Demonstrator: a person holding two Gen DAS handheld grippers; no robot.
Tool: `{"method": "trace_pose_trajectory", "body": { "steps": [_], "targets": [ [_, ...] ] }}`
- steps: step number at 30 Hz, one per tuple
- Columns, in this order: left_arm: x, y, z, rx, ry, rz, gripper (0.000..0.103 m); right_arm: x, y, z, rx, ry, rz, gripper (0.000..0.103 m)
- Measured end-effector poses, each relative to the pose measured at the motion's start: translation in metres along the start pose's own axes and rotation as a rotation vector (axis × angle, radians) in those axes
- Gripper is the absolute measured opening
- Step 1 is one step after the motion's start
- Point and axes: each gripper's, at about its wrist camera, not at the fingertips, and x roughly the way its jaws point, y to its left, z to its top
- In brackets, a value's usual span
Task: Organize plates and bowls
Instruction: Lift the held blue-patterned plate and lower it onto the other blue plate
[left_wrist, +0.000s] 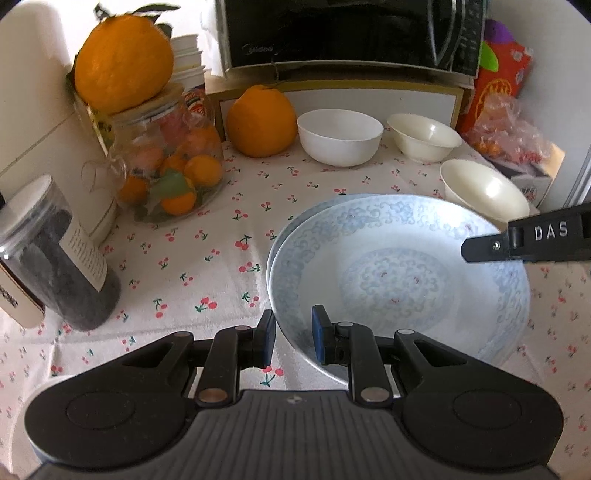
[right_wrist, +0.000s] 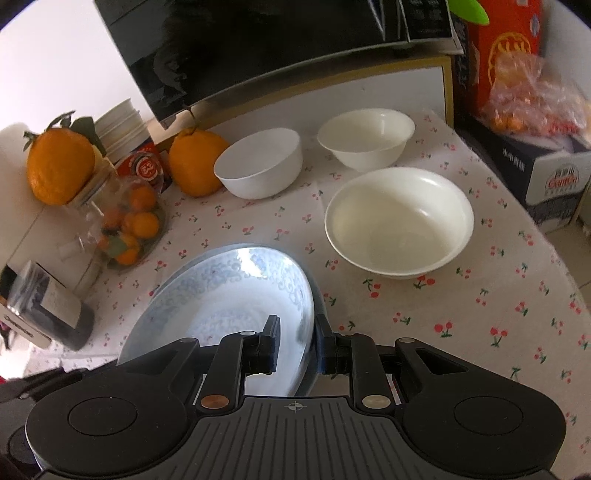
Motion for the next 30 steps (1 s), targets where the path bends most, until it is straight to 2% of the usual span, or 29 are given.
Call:
{"method": "trace_pose_trajectory", "body": {
  "steps": [4, 10, 17, 28, 30],
  "targets": [
    [0.0, -0.006, -0.002, 0.046, -0.009, 0.031, 0.019, 0.0, 0.009, -0.002, -0.072, -0.001, -0.048, 0.02],
    [0.0, -0.007, -0.002, 0.058, -0.012, 0.04, 0.019, -0.001, 0.015, -0.004, -0.13, 0.009, -0.076, 0.02],
    [0.0, -0.01, -0.002, 0.071, -0.009, 0.051, 0.02, 0.003, 0.028, -0.011, -0.243, 0.02, -0.147, 0.02],
    [0.001, -0.009, -0.003, 0.071, -0.004, 0.052, 0.02, 0.008, 0.033, -0.015, -0.307, 0.037, -0.185, 0.018],
    [0.001, -0.009, -0.002, 0.068, 0.001, 0.044, 0.024, 0.008, 0.033, -0.015, -0.298, 0.038, -0.18, 0.019]
  ]
}}
